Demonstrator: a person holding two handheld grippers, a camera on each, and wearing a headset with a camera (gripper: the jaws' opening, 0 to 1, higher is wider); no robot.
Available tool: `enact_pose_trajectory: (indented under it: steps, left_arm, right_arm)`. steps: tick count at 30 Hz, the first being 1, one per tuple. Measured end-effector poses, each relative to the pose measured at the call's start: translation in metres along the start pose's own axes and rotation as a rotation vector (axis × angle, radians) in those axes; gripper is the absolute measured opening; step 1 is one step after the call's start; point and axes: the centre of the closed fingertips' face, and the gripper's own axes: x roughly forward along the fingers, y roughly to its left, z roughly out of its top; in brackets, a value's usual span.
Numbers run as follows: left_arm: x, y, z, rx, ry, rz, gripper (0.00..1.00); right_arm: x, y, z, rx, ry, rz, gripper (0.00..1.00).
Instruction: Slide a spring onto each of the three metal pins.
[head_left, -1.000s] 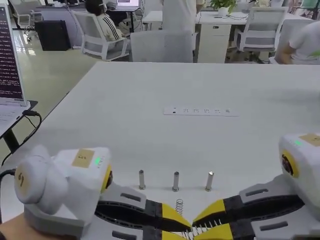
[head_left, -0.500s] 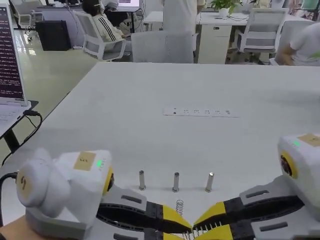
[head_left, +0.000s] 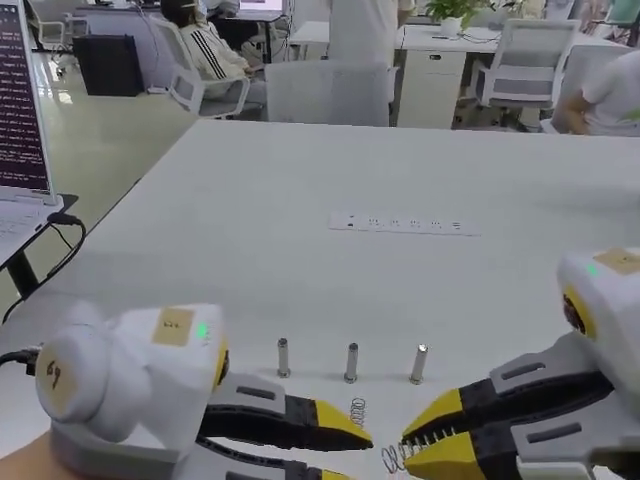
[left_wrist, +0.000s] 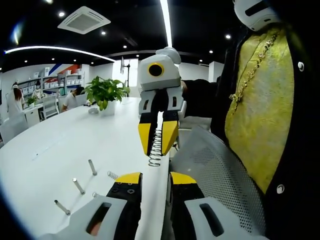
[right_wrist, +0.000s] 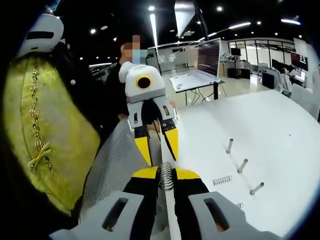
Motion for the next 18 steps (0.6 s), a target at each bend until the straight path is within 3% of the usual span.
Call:
enact_pose_trajectory:
  steps: [9, 13, 18]
  left_arm:
    - [-0.010, 0.016, -0.010, -0.007, 0.016, 0.120, 0.19]
    - [-0.017, 0.029, -0.019, -0.014, 0.056, 0.197, 0.20]
    - [-0.028, 0.041, -0.020, -0.050, 0.032, 0.261, 0.27]
  right_arm:
    - [-0.014, -0.019, 0.000, -0.038, 0.089, -0.040, 0.08]
    - [-0.021, -0.027, 0.001, -0.053, 0.121, -0.055, 0.08]
    - [-0.029, -0.039, 0.002, -0.072, 0.155, -0.085, 0.08]
